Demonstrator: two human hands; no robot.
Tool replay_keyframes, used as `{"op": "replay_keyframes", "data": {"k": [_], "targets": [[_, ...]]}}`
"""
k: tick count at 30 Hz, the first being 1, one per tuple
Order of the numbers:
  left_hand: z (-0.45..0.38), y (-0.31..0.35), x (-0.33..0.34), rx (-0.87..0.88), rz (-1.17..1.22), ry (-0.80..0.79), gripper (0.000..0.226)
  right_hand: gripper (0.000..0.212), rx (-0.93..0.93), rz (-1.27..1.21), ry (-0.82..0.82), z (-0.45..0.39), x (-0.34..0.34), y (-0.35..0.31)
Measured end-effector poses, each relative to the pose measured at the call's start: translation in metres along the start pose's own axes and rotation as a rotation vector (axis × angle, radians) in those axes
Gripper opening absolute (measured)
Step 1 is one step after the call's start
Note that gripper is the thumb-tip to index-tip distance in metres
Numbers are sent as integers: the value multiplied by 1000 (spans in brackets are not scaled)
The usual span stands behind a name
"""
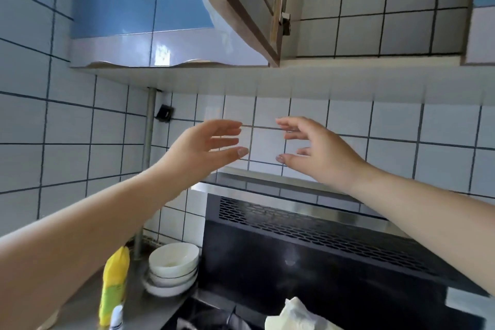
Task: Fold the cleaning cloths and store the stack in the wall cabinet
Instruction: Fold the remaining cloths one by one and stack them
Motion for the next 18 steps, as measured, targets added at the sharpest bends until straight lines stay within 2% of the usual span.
{"op": "replay_keyframes", "data": {"k": [6, 12, 18], "targets": [[63, 1, 6, -154, -14, 52, 62, 57, -69, -104, -74, 29, 22, -18], [135, 19, 26, -277, 38, 150, 43, 55, -156, -289, -216, 74, 53, -41], [235, 36, 40, -418, 64, 245, 40, 54, -246, -441, -389, 125, 115, -86]]}}
Point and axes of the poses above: each hand's wrist, its own z-axis away from the middle knuckle, its own x-axis out of the palm, y = z × x, the point moved 4 cm from there along -z, towards the middle knuckle, and after that the axes turned 10 degrees about -y, right-handed, at the moved point
